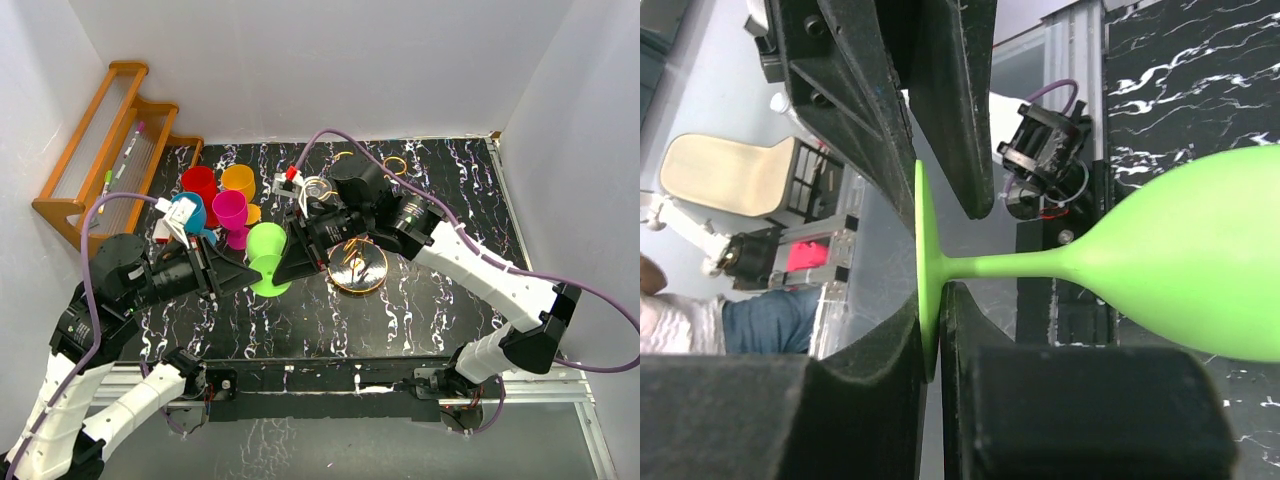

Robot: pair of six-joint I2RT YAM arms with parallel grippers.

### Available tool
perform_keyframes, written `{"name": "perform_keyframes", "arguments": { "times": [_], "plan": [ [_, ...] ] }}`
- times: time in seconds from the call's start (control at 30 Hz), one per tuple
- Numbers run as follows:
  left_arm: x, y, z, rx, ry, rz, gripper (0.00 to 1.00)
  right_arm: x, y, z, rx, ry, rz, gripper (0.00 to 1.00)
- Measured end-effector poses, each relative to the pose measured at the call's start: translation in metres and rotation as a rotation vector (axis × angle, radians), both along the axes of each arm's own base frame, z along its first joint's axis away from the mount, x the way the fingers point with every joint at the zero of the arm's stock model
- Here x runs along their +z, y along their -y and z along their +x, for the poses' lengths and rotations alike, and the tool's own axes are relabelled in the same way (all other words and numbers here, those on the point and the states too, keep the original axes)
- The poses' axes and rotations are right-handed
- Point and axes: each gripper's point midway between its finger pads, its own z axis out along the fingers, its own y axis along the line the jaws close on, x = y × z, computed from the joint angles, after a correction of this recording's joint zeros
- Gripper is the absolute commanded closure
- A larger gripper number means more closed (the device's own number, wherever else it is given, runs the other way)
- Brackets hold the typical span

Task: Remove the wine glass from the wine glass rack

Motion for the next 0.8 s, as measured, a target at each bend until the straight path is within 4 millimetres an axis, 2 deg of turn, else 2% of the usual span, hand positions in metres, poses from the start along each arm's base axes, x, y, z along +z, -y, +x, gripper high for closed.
{"name": "perform_keyframes", "arguments": {
  "times": [0.17,0.3,0.4,0.5,0.6,0.63,0.7,0.8],
  "plan": [
    [-0.006,-0.017,0.014,0.152,-0.064,0.070,0.61,-0.004,-0.003,0.010,-0.039,0.054,-0.002,0.92],
    [0.009,-0.053,0.025,0.381,-0.052,0.100,0.55,-0.018,-0.007,0.017,-0.081,0.164,-0.019,0.92],
    [0.022,-0.082,0.022,0.521,-0.032,0.092,0.54,-0.038,-0.016,0.004,-0.091,0.313,-0.048,0.92],
    [0.024,-0.101,0.020,0.607,-0.037,0.111,0.54,-0.072,-0.028,-0.034,-0.047,0.539,-0.077,0.92],
    [0.008,-0.106,0.024,0.640,-0.086,0.181,0.53,-0.116,-0.033,-0.069,0.018,0.767,-0.109,0.92],
    [0.002,-0.105,0.027,0.644,-0.105,0.206,0.53,-0.129,-0.032,-0.070,0.023,0.825,-0.126,0.92],
    [-0.012,-0.102,0.034,0.643,-0.144,0.258,0.53,-0.163,-0.026,-0.061,0.004,1.000,-0.182,0.92],
    [-0.031,-0.097,0.041,0.634,-0.195,0.323,0.53,-0.202,-0.011,-0.049,-0.002,1.251,-0.256,0.92]
  ]
}}
